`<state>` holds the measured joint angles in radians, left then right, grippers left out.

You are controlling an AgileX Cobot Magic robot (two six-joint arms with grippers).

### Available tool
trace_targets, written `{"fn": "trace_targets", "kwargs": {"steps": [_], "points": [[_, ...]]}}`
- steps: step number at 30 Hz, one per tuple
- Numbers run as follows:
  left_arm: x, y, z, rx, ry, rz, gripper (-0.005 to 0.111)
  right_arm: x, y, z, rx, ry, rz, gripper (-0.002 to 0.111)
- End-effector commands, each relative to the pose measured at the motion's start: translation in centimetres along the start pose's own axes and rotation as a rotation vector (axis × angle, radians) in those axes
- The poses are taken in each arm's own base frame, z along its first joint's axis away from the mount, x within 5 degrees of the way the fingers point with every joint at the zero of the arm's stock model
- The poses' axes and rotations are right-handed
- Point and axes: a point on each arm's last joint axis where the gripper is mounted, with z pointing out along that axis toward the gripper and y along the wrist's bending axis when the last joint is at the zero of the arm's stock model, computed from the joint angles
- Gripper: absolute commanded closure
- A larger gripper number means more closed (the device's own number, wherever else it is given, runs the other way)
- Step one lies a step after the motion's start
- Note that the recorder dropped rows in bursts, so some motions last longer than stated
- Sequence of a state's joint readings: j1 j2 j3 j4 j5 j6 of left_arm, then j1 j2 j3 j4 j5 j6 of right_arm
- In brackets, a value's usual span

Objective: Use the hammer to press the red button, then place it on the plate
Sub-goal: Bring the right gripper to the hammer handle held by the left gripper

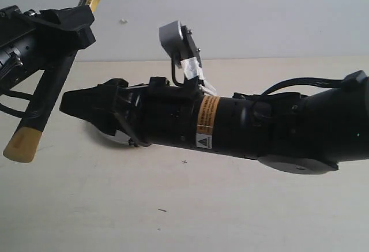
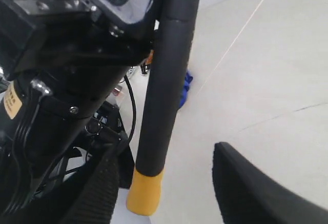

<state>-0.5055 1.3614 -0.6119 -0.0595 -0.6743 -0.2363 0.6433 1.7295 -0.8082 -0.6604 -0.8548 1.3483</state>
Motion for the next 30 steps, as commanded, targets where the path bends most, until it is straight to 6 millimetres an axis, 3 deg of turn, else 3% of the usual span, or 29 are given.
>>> {"fn": "trace_targets", "kwargs": {"steps": [1, 15, 23, 30], "points": [[-1.4, -0.7, 0.0, 0.046, -0.106, 0.015, 0.107, 0.1, 0.5, 1.4, -0.008, -0.004, -0.013, 0.054], [-1.4, -0.9, 0.0, 0.067, -0.103, 0.030, 0.107, -1.7, 1.8, 2.9, 0.007, -0.054, -0.063, 0.054], [-1.5, -0.9, 0.0, 0.076, -0.114, 0.010, 0.107, -1.5, 1.3, 3.2, 0.029, -0.051, -0.050, 0.054], [-1.4, -1.3, -0.1, 0.113, -0.110, 0.022, 0.107, -1.0, 0.7, 4.6, 0.027, -0.042, -0.032, 0.054]]}}
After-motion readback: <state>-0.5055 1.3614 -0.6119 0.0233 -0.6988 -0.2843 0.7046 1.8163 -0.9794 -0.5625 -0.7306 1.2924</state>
